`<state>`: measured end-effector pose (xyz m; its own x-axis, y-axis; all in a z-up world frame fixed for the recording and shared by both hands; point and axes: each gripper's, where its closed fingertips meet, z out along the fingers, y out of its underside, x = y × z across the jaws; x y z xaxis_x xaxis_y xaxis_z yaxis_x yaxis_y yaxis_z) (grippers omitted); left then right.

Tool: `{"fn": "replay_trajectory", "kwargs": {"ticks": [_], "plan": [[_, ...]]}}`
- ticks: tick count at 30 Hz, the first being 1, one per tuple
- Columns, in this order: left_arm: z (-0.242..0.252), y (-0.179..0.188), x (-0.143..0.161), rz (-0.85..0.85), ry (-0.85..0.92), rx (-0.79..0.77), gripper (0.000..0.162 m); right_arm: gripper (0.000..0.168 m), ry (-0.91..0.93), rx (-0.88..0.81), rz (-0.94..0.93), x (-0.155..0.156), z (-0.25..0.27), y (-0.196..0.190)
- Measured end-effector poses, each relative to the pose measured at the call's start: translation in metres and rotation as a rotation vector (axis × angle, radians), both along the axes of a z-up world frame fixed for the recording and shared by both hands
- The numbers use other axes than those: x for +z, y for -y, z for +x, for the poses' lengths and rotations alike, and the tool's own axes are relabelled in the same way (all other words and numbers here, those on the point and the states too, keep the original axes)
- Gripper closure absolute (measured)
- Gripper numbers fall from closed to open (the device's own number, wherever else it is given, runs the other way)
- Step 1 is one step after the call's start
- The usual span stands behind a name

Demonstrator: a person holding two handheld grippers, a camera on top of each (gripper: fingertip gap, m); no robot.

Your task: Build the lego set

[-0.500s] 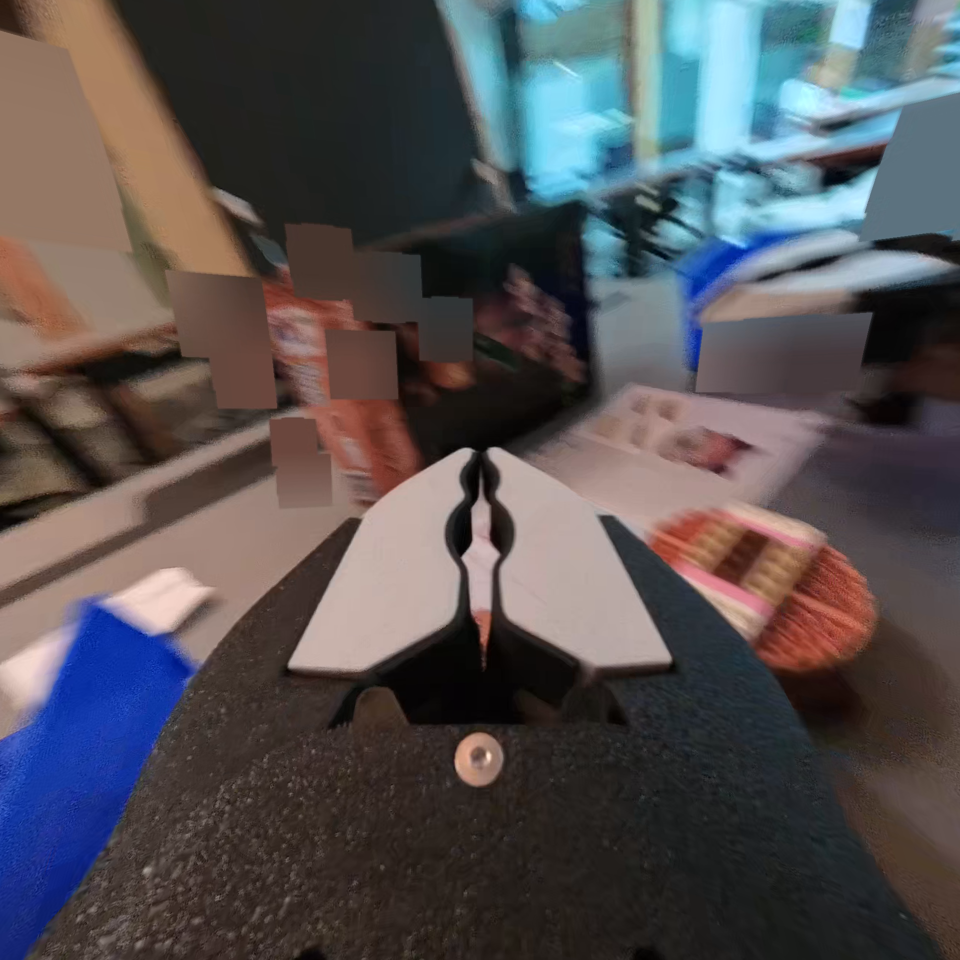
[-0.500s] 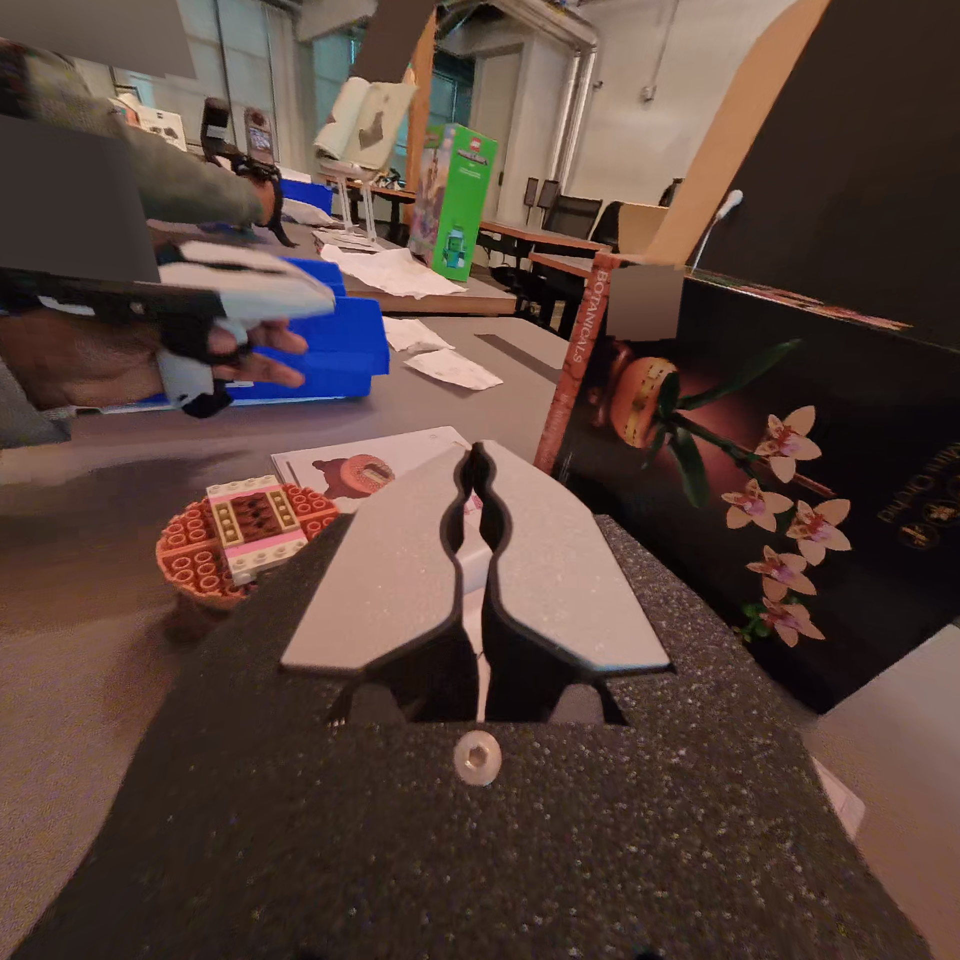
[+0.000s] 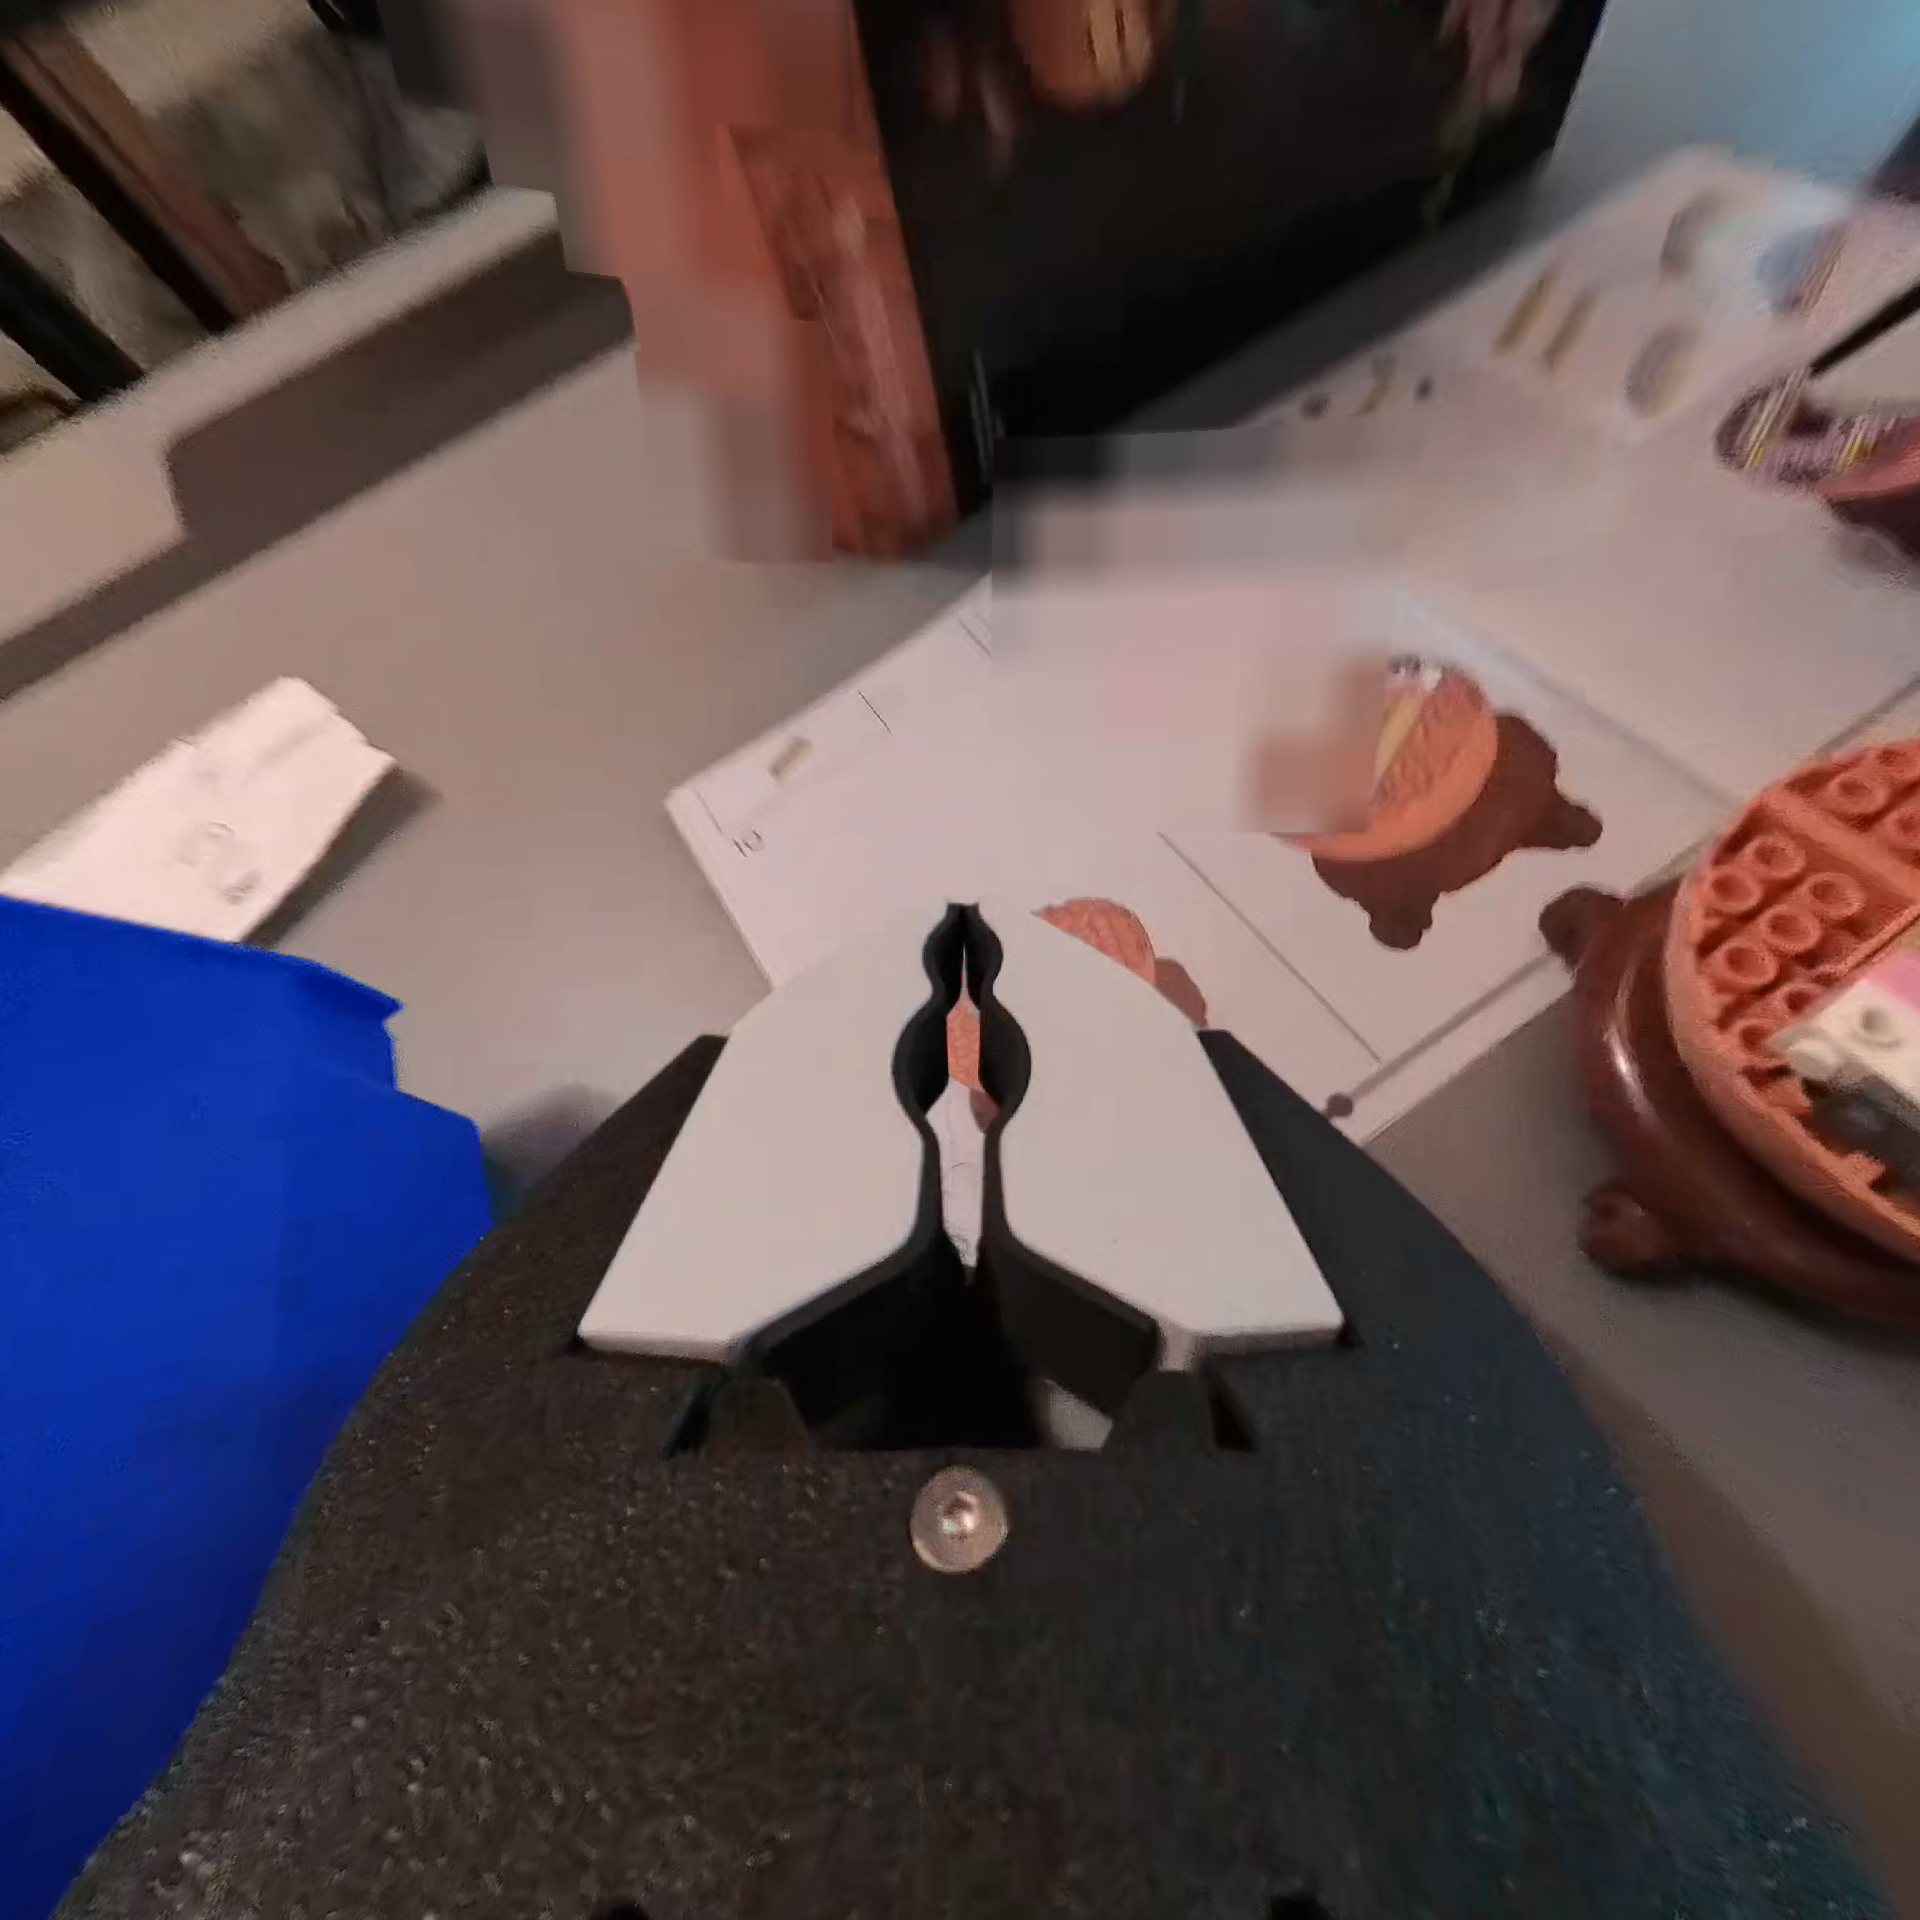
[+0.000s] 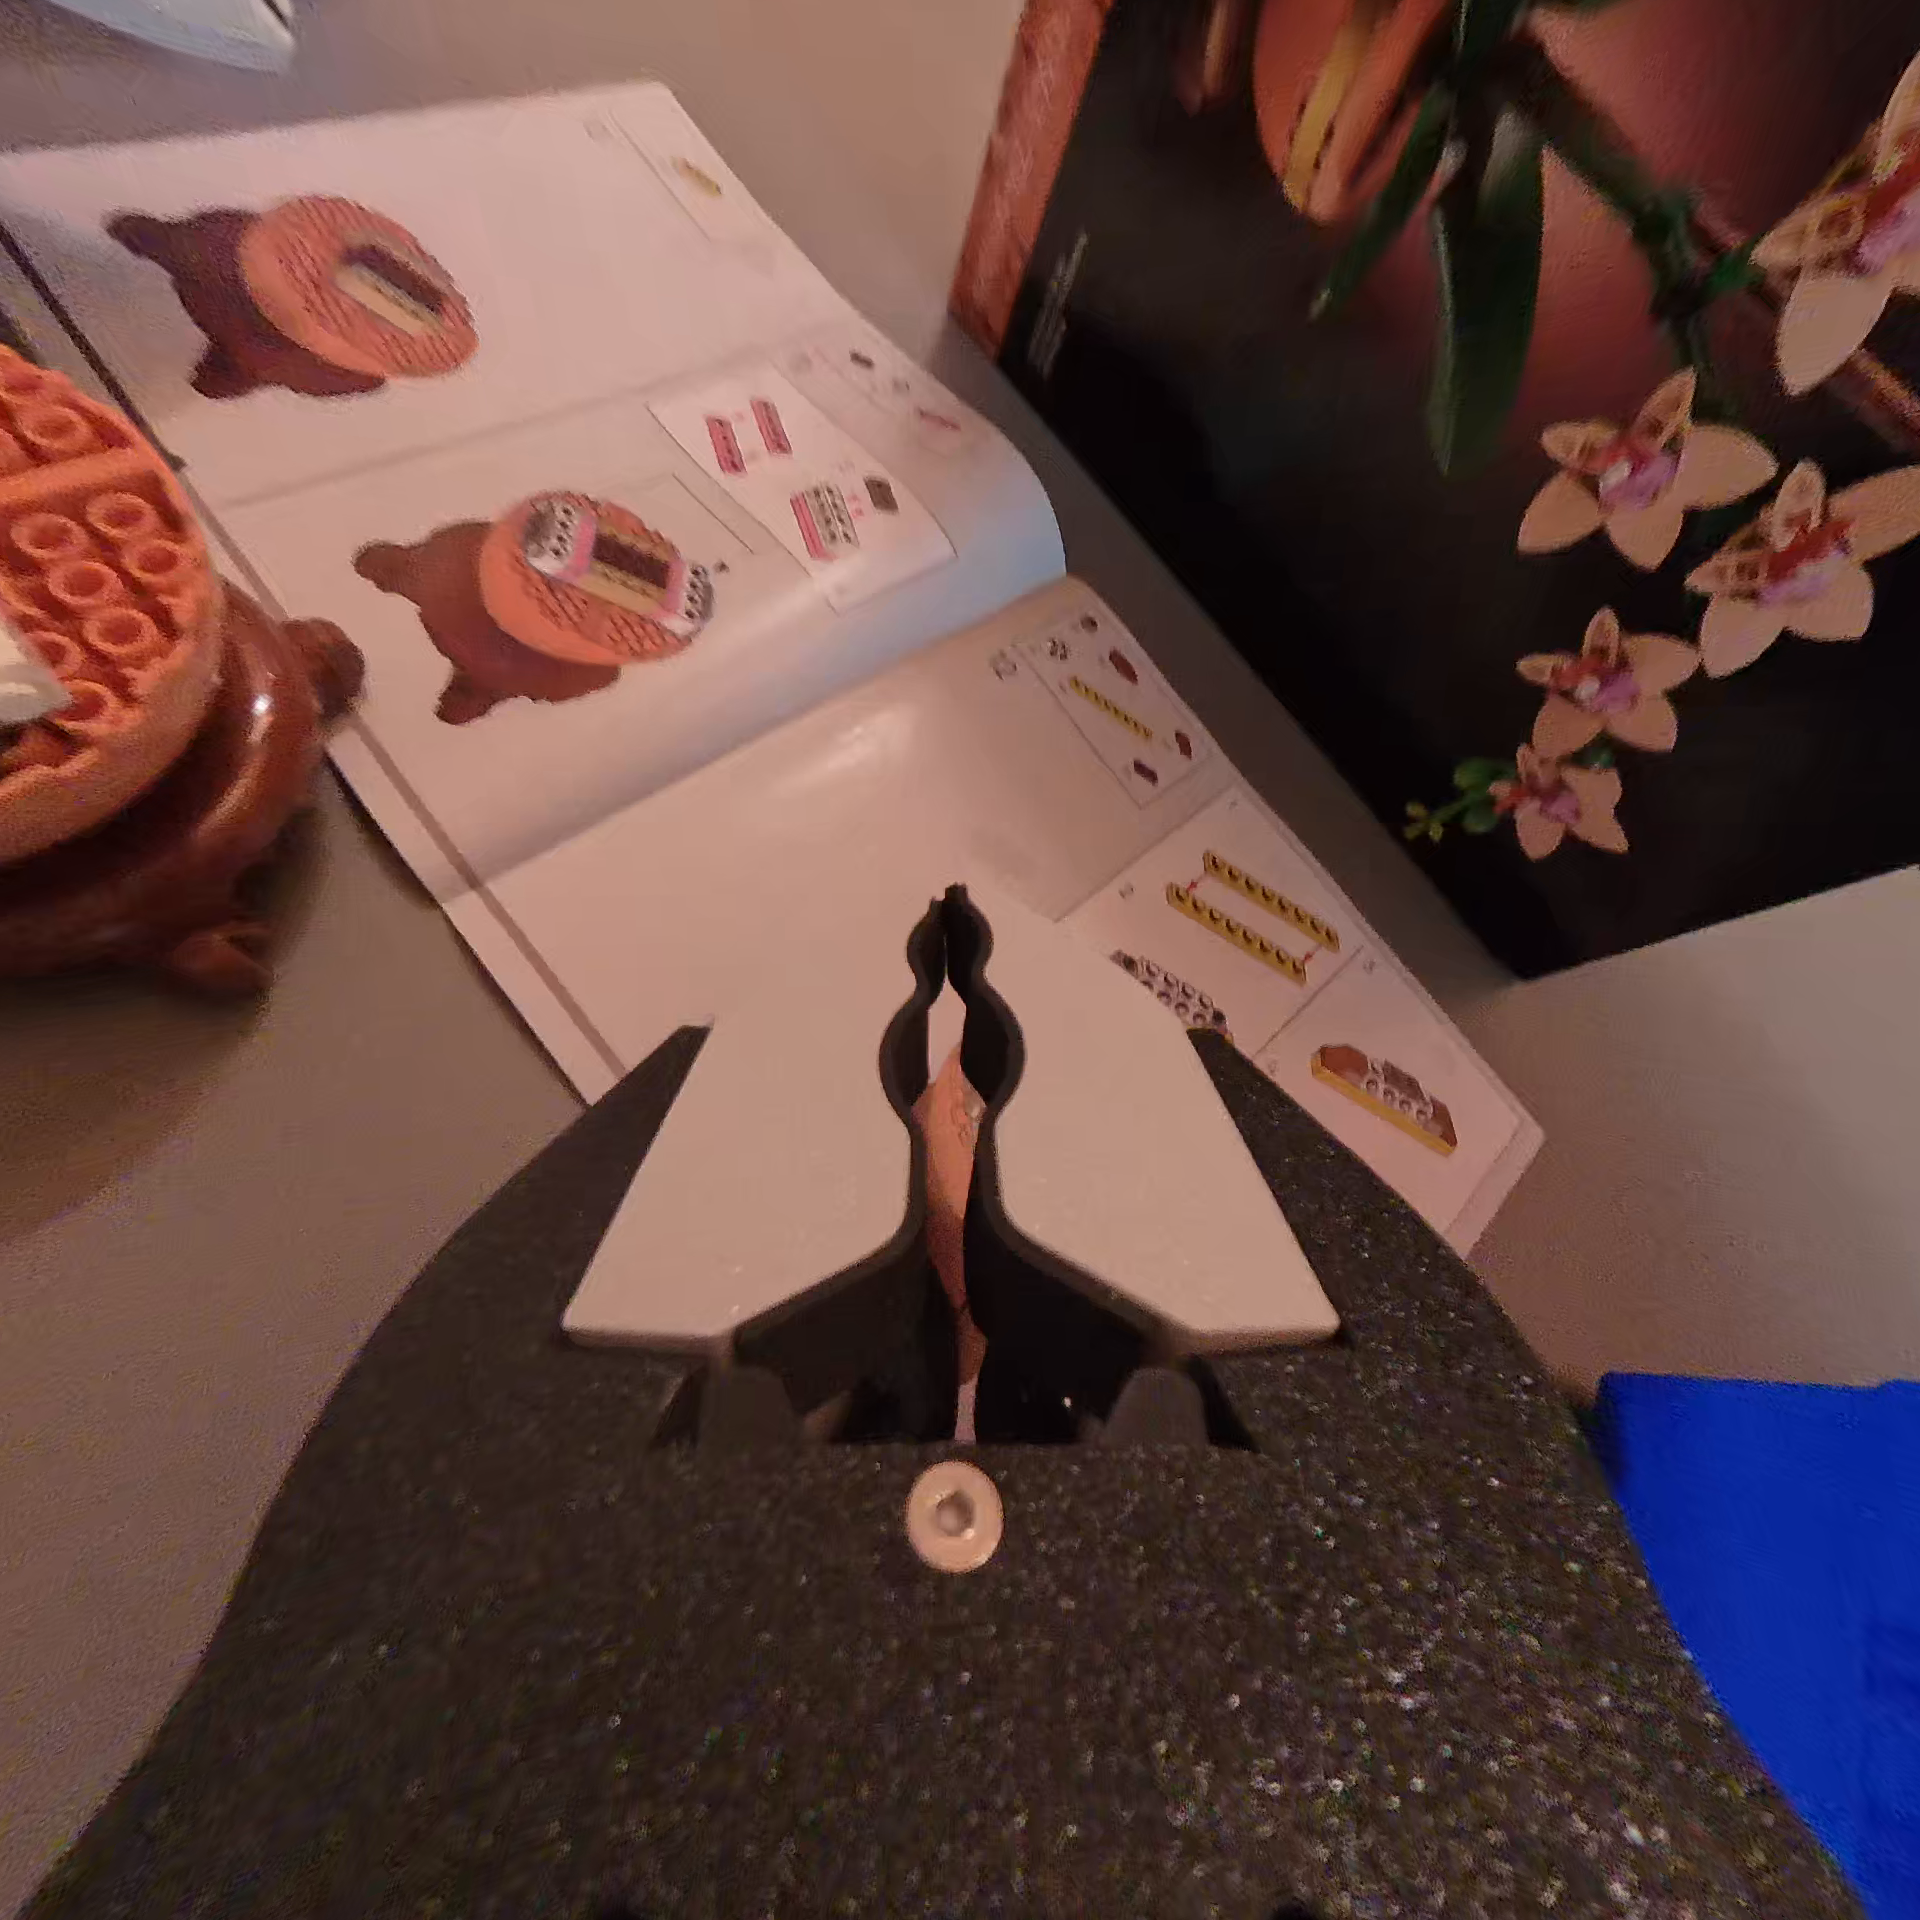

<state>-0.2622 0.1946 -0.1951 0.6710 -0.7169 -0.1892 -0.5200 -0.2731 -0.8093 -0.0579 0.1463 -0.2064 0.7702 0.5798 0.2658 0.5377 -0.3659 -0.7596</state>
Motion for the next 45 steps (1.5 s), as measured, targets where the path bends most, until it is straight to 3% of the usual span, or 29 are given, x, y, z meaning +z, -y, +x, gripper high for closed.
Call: {"fn": "replay_trajectory", "kwargs": {"ticks": [7,14,22,31,32,33,36,39,41,45], "plan": [[-0.002,-0.005,-0.033,-0.05,-0.217,-0.045,0.162,0.168,0.068,-0.028,-0.21,-0.033,0.013,0.01],[-0.013,-0.005,-0.04,-0.142,-0.188,-0.001,0.162,0.168,-0.011,-0.027,-0.202,-0.032,-0.003,0.006],[-0.036,-0.016,-0.04,-0.091,-0.364,0.084,0.162,0.168,-0.032,0.007,-0.184,-0.032,-0.03,0.003],[-0.056,-0.019,-0.036,-0.044,-0.41,0.175,0.162,0.168,-0.03,0.083,-0.158,-0.03,-0.05,-0.002],[-0.054,-0.019,-0.029,-0.008,-0.374,0.186,0.162,0.164,-0.055,0.13,-0.15,-0.028,-0.057,0.0],[-0.049,-0.016,-0.019,0.023,-0.314,0.171,0.162,0.131,-0.096,0.174,-0.152,-0.023,-0.064,0.003],[-0.029,0.012,0.0,0.006,-0.137,0.017,0.136,0.099,-0.179,0.33,-0.162,-0.009,-0.075,0.024],[-0.013,0.068,-0.004,-0.189,-0.046,-0.237,0.092,0.064,-0.279,0.563,-0.124,0.009,-0.091,0.056],[-0.005,0.096,-0.006,-0.261,0.013,-0.336,0.077,0.062,-0.295,0.661,-0.037,0.015,-0.102,0.065],[0.019,0.126,-0.008,-0.278,0.109,-0.435,0.073,0.077,-0.213,0.751,-0.037,0.001,-0.124,0.061]]}}
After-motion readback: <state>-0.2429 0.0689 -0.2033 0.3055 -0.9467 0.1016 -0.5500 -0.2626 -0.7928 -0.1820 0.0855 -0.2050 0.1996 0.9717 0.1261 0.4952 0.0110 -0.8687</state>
